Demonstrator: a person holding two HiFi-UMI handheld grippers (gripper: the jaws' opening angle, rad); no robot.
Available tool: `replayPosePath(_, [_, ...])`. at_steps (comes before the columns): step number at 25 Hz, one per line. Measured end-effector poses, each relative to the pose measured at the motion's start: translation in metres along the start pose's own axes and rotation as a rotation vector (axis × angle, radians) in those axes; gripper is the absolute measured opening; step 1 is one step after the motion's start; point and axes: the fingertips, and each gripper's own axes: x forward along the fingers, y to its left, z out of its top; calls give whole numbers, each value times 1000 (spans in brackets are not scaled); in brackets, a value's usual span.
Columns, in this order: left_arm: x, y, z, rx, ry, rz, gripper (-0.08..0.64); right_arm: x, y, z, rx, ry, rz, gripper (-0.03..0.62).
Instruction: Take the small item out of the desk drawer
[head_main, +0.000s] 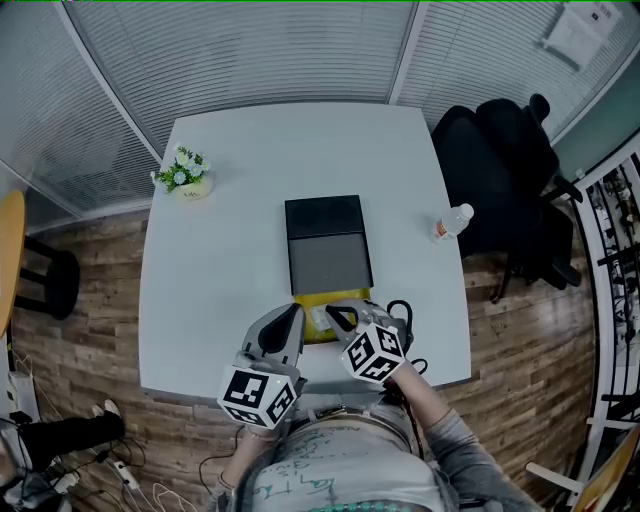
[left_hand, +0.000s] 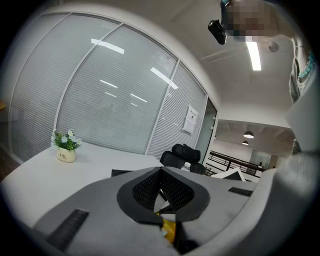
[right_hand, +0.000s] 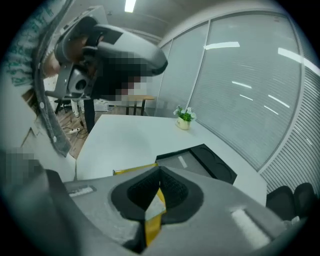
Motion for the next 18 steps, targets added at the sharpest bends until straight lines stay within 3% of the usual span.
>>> replayPosePath(9, [0, 10, -3, -29, 15, -9, -3, 44, 17, -48, -1, 161, 117, 3])
replayPosePath(18, [4, 16, -12, -40, 43, -13, -3, 64, 23, -75, 17, 229, 177, 3])
